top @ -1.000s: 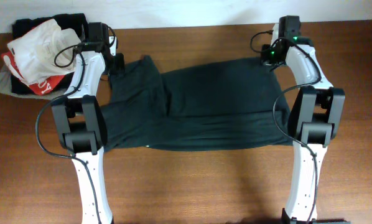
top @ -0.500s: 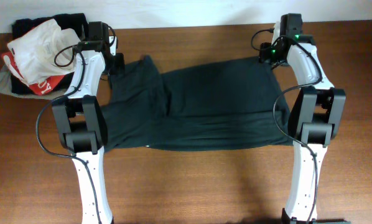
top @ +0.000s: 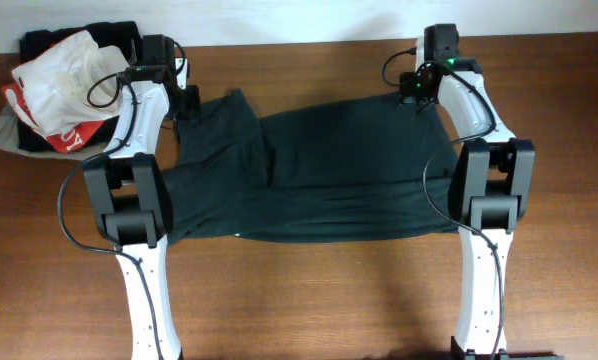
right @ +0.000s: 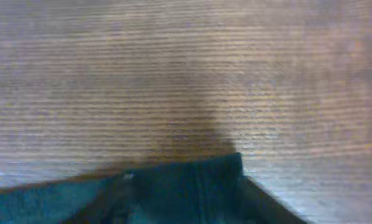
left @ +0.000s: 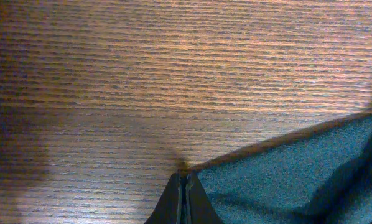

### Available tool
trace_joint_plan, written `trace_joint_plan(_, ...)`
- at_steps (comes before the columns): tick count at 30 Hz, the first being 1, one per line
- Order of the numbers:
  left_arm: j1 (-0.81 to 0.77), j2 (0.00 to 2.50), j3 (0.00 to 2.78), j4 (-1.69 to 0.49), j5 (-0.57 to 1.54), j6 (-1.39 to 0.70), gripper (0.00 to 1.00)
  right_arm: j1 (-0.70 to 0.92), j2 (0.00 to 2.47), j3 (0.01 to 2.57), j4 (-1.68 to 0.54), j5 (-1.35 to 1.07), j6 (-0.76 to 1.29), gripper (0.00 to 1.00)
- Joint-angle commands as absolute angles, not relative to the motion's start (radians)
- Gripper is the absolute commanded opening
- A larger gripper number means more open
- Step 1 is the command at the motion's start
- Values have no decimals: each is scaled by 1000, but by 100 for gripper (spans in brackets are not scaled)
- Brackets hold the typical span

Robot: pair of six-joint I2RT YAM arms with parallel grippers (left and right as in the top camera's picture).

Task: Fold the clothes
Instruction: 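Lift the top edge with both grippers and fold it down toward the bottom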

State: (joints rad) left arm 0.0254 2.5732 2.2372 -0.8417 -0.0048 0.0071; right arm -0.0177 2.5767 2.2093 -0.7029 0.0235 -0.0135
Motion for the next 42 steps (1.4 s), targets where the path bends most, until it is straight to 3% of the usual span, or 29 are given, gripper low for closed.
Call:
trace_joint_plan(1,27,2633,2226,-854,-10,12,1,-27,2627,2222,-712,64,-21,25)
trace_joint_plan(3,27,2633,2226,-854,-10,12,1,-28,2627,2222,-712,65,-19,7)
trace_joint_plan(4,27,2633,2226,-854,-10,12,1,-28,2627,2222,-712,65,-18,4)
trace_joint_plan(11,27,2583,2228,-921,-11,12,1,-35,2583,2250,-759,65,38,4)
trace_joint_plan(27,27,2180,2228,-1203,-10,-67,0,-73,2403,2640,-1377,60,114,4)
trace_joint_plan(42,65,2142,2228,-1594,-44,-98,0,-74,2344,2641,-1699,57,167,4)
